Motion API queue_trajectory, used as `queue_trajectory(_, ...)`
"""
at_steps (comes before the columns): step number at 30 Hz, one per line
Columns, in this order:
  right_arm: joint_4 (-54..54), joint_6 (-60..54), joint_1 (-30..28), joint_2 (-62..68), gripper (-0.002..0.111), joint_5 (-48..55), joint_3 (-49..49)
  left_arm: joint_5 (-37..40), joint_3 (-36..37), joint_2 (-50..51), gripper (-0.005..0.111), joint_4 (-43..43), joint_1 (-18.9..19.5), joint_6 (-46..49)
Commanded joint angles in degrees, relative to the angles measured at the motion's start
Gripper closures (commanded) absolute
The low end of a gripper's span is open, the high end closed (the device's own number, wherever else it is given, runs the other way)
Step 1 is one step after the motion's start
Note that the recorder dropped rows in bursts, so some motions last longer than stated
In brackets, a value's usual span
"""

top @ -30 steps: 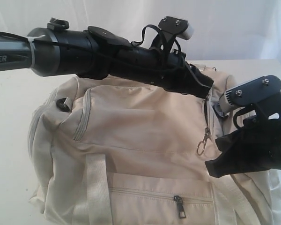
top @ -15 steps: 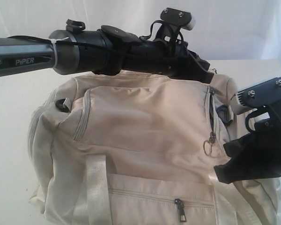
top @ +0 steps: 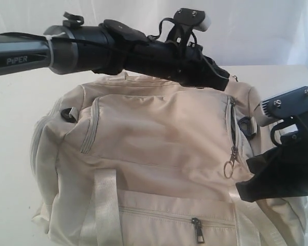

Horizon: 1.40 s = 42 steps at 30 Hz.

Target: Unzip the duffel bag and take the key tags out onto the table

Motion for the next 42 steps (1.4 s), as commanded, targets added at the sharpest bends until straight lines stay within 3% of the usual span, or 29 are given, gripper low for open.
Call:
queue_trajectory(1, 0.00, 1.07, 0.13, -0.32, 0.105, 1.51, 0.16, 13.58, -2.93, -0.61, 0.107, 10.77, 4.49, -15.47)
queue_trajectory(4, 0.00, 1.50, 0.13, -0.69, 0.089, 2.03, -0.20, 19.41, -5.79, 0.43, 0.107, 11.15, 5.33, -16.34)
queue_trajectory(7, 0.00, 3.07, 0.13, -2.09, 0.062, 5.41, -1.68, 19.53, -7.63, 0.54, 0.107, 11.72, 4.31, -16.34)
queue_trajectory(10, -1.20, 3.35, 0.02, -4.47, 0.047, 11.24, -4.10, 18.86, -9.55, 0.79, 0.100, 15.71, 2.51, -18.02)
queue_trajectory(15, -7.84, 8.01, 0.02, -8.51, 0.049, 16.06, -5.89, 18.97, -13.56, 3.71, 0.067, 22.09, 0.27, -25.21)
queue_trajectory(18, -18.21, 14.97, 0.02, -10.11, 0.049, 20.19, -5.89, 17.83, -17.01, 6.19, 0.056, 22.23, -1.62, -26.41)
queue_trajectory(20, -23.21, 19.54, 0.02, -10.11, 0.049, 22.52, -5.89, 14.10, -19.31, 8.00, 0.056, 24.18, -3.24, -26.52)
queue_trajectory(27, -23.71, 19.86, 0.02, -10.11, 0.049, 21.36, -5.79, 9.77, -26.64, 14.45, 0.056, 27.68, -4.33, -30.78)
queue_trajectory(32, -23.71, 19.86, 0.02, -10.11, 0.049, 20.78, -5.79, 13.34, -28.23, 15.39, 0.056, 28.94, -4.33, -33.33)
queue_trajectory(37, -23.71, 19.86, 0.02, -10.11, 0.049, 20.78, -5.79, 18.14, -28.23, 15.39, 0.069, 29.29, -4.33, -33.36)
queue_trajectory(42, -23.97, 19.86, 0.02, -10.11, 0.049, 20.78, -5.79, 19.66, -28.23, 15.39, 0.070, 29.39, -4.33, -33.36)
